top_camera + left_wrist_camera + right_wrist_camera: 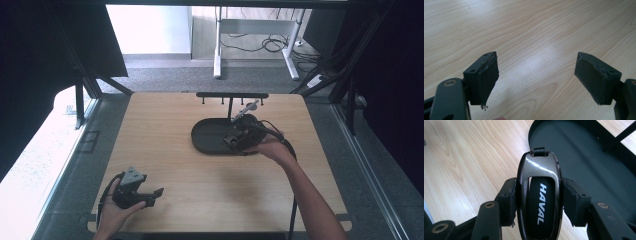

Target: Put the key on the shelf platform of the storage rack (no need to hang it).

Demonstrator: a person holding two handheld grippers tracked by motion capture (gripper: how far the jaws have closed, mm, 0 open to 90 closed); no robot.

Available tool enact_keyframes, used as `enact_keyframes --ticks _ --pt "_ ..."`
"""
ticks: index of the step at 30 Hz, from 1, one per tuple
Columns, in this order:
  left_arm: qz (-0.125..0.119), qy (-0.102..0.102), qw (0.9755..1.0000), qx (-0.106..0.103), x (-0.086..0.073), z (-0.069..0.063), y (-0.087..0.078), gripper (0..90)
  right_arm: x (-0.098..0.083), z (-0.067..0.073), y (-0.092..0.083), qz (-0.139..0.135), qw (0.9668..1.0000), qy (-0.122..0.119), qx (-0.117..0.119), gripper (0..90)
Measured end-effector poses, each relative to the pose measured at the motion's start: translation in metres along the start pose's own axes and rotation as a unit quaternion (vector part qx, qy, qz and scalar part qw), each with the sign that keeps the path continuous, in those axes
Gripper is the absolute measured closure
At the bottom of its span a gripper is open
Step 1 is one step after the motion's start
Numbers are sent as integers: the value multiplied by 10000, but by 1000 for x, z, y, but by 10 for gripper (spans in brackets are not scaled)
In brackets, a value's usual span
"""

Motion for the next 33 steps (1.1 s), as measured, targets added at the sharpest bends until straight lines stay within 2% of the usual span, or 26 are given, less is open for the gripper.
enact_keyframes --ticks 6,12,20,33 --pt "2 10 10000 -5 0 0 0 197 6 -4 6 40 10000 -4 -77 495" --pt "16 1 10000 -6 -1 0 1 198 11 -11 13 47 10000 -28 -51 495" --pt "17 -3 10000 -12 -1 0 1 198 16 -13 18 35 10000 76 7 495" --pt "30 29 10000 -27 -1 -1 1 198 18 -27 29 82 9998 117 -108 495"
Point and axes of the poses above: each handheld gripper's, and its own axes: y roughly forward along the jaws, x roughly out of its top, z roughly to its left, the point moved 8 cm from there along y, roughly forward along the jaws, and after that the axes turned 6 degrees about -z, right-handed, at the moved point
